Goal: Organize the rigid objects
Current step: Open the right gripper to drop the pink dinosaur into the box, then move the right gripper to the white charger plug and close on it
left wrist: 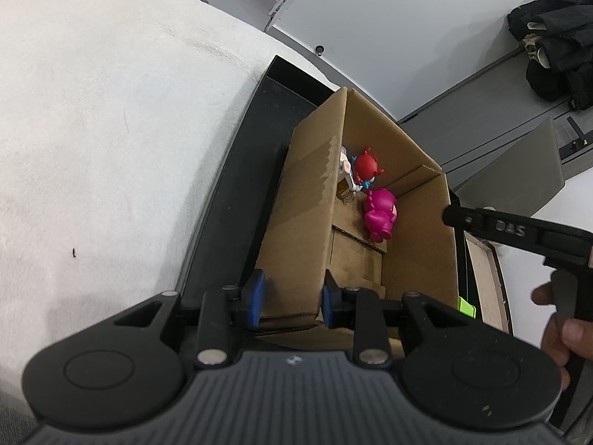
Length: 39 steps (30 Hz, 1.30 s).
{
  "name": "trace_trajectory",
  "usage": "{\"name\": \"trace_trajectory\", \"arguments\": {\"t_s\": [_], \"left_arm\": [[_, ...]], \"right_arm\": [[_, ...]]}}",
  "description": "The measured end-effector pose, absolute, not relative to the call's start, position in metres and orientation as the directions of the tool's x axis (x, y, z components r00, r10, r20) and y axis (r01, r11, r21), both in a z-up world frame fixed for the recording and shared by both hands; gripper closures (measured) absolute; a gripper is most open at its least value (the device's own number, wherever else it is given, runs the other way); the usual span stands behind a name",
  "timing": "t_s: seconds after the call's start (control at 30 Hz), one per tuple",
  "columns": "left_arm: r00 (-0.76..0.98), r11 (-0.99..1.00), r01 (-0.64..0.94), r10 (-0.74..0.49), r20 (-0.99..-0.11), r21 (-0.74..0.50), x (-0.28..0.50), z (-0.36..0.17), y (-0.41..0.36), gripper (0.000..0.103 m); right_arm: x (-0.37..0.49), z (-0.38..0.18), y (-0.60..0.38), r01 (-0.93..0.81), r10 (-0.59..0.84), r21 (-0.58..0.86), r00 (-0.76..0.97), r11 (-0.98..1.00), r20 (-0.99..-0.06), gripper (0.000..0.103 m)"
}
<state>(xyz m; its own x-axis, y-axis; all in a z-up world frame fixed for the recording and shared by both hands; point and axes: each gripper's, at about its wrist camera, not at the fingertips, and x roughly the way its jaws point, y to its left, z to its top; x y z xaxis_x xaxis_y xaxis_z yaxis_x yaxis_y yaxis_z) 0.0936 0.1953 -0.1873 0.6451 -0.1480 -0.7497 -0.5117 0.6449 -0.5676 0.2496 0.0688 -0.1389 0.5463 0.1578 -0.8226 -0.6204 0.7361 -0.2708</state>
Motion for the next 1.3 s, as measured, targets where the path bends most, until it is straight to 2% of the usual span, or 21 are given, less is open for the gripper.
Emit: {"name": "trace_trajectory", "arguments": {"t_s": [0.3, 0.4, 1.3], "left_arm": [[0.645, 0.648, -0.511, -0.146, -0.750, -0.566, 0.094, -0.188, 0.197, 0.075], [0.645, 0.647, -0.510, -0.146, -0.750, -0.566, 0.094, -0.188, 0.198, 0.075], [0.649, 0.650, -0.506, -0.146, -0.746, -0.567, 0.091, -0.186, 0.201, 0.075]], "right_arm": [[0.263, -0.131, 0.040, -0.572, 0.152, -0.228, 0.539, 0.788, -0.828, 0.057], [0.264, -0.131, 0.028, -0.557, 0.149, -0.220, 0.541, 0.801, -0.828, 0.053], [0.282, -0.175, -0.061, -0.353, 0.114, -0.046, 0.420, 0.934, -0.901, 0.053]]}}
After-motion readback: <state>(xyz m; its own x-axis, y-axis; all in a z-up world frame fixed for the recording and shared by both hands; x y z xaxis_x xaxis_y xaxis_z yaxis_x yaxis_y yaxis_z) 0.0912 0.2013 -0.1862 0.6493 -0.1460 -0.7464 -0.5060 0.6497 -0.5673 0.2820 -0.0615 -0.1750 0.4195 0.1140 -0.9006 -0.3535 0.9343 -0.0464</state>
